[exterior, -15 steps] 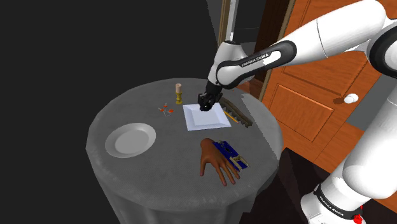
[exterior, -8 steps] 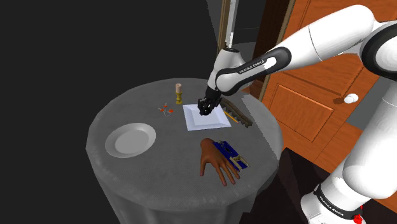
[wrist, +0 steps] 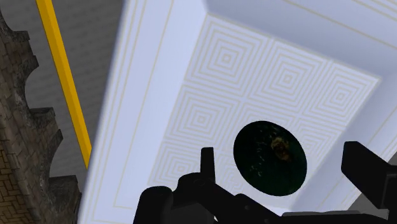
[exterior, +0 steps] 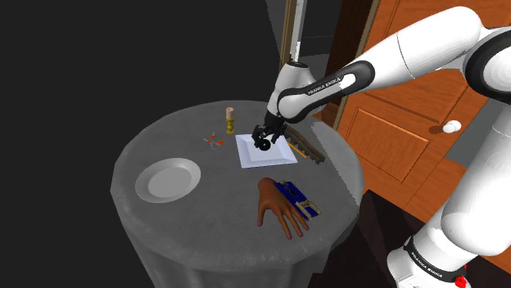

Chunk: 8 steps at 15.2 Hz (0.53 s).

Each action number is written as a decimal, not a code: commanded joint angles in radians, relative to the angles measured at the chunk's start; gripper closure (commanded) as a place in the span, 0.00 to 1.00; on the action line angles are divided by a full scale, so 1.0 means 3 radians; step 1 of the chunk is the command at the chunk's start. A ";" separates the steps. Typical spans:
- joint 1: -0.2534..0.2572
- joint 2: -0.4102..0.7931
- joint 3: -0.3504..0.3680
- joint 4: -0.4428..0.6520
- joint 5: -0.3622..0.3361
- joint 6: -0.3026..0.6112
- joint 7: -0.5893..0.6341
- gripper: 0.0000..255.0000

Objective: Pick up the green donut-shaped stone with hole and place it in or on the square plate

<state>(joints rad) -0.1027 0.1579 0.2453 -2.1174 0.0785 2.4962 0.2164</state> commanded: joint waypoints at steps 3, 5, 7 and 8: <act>0.0000 0.0000 0.0000 0.0000 0.0000 0.0000 0.0000 0.00; -0.0024 -0.0176 0.0004 0.0014 0.0051 -0.0187 -0.0035 0.00; -0.0041 -0.0322 0.0000 0.0041 0.0090 -0.0360 -0.0062 0.00; -0.0040 -0.0322 -0.0001 0.0041 0.0090 -0.0360 -0.0062 0.00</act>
<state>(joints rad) -0.1133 0.0730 0.2451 -2.1011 0.1017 2.3971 0.2005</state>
